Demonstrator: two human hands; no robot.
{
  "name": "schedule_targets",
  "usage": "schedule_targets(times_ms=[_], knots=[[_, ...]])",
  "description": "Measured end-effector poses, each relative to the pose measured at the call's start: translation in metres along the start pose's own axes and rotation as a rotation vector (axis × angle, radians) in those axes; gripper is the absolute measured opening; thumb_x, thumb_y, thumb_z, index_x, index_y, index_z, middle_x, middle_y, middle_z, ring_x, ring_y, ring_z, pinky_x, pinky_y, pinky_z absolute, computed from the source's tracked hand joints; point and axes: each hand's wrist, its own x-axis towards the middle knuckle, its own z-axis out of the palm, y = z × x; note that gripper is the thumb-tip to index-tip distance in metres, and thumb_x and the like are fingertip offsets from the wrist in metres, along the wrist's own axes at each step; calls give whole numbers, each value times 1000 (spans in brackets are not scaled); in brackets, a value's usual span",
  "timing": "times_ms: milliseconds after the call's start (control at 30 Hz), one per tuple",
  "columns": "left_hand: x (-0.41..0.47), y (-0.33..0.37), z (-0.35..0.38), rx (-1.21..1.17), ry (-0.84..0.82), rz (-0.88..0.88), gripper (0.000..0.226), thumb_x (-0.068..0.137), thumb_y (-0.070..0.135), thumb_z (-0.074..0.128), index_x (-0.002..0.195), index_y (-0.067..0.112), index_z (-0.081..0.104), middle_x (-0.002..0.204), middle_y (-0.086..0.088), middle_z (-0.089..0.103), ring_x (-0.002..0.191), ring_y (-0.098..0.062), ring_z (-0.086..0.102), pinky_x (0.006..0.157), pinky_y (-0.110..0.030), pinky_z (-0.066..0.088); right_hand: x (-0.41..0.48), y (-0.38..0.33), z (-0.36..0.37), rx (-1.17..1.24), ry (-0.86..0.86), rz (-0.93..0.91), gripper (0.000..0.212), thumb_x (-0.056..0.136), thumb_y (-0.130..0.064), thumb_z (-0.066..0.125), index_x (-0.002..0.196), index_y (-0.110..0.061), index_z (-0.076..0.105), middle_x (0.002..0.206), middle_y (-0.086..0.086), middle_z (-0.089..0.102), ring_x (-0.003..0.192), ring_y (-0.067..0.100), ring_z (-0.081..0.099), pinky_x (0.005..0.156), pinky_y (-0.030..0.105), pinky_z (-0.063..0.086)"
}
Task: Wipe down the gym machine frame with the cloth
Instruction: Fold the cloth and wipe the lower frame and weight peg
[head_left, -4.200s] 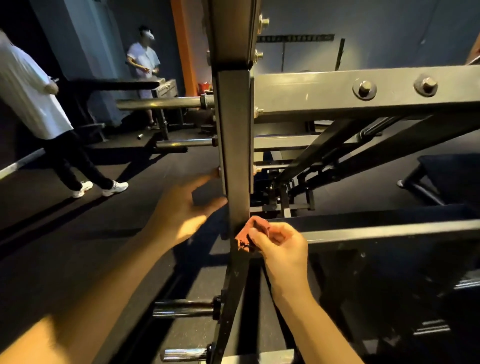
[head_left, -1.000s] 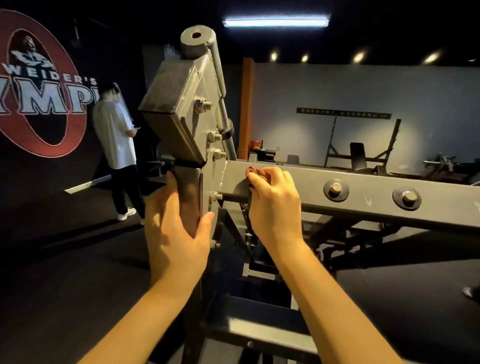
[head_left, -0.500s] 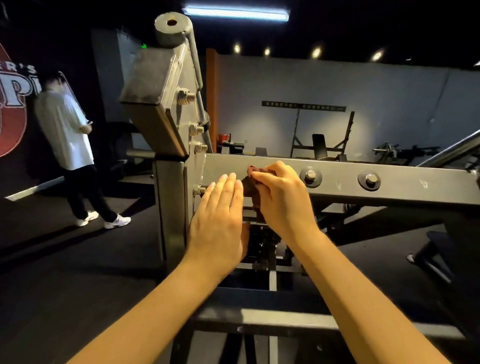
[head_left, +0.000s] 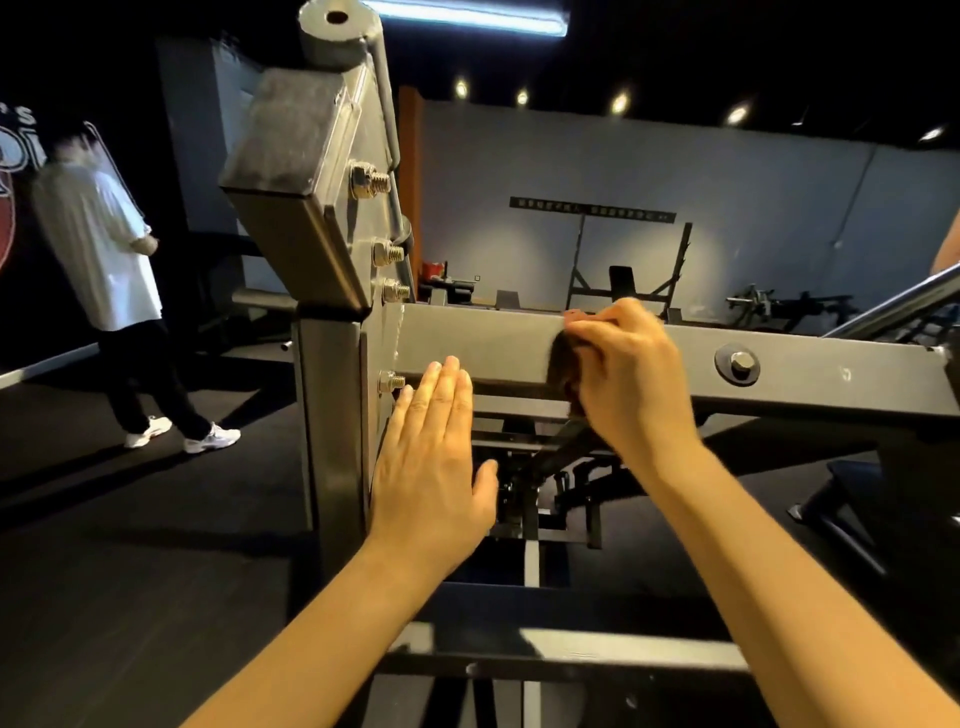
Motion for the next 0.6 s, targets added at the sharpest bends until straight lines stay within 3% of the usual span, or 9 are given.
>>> schedule_targets(times_ms=[133, 233, 300, 367, 467, 533, 600], knots=[[0, 1, -2, -43, -5, -1, 95, 95, 29, 65, 163, 19, -1, 171, 2, -8, 156, -13, -16, 128, -36, -5, 9, -31, 17, -48, 86, 66, 19, 87, -8, 75, 105, -4, 75, 107, 16, 66, 97, 29, 65, 81, 42, 61], [1, 0, -4, -144, 10, -38, 96, 92, 16, 71, 164, 18, 8, 172, 0, 8, 158, -13, -2, 129, -41, 8, -6, -68, 32, 150, -47, -78, 20, 88, -7, 77, 108, -6, 76, 108, 15, 69, 99, 29, 68, 84, 39, 62], [2, 2, -4, -142, 19, -69, 88, 96, 13, 66, 164, 18, 11, 171, 2, 8, 157, -11, 0, 129, -38, 8, -15, -49, 20, 125, -107, -123, 24, 88, -6, 77, 112, -7, 77, 110, 15, 69, 100, 31, 69, 84, 36, 62], [2, 7, -5, -148, 35, -82, 79, 100, 20, 60, 164, 18, 13, 171, 2, 8, 156, -9, -2, 126, -32, 3, -20, -15, -6, 61, -77, -41, 23, 91, -6, 74, 113, -8, 76, 112, 13, 67, 100, 29, 69, 84, 29, 60], [6, 19, -5, -136, 54, -31, 77, 97, 27, 65, 161, 14, 25, 169, -3, 21, 157, -16, 10, 126, -35, 4, -26, 23, -45, 105, 44, 84, 22, 92, -3, 71, 114, -6, 75, 111, 10, 66, 98, 21, 66, 82, 11, 49], [17, 30, -4, -127, 75, 27, 73, 94, 29, 69, 157, 13, 35, 165, -6, 30, 156, -20, 19, 127, -40, 8, -30, 38, -61, 166, 154, 134, 25, 93, -2, 69, 117, -6, 72, 111, 8, 66, 100, 16, 62, 83, 17, 54], [33, 44, -4, -124, 87, 93, 69, 93, 34, 70, 153, 13, 44, 162, -6, 38, 153, -22, 27, 128, -48, 13, -33, 56, -68, 185, 214, 248, 27, 95, -7, 66, 122, -11, 69, 114, 5, 67, 104, 16, 63, 91, 34, 58]])
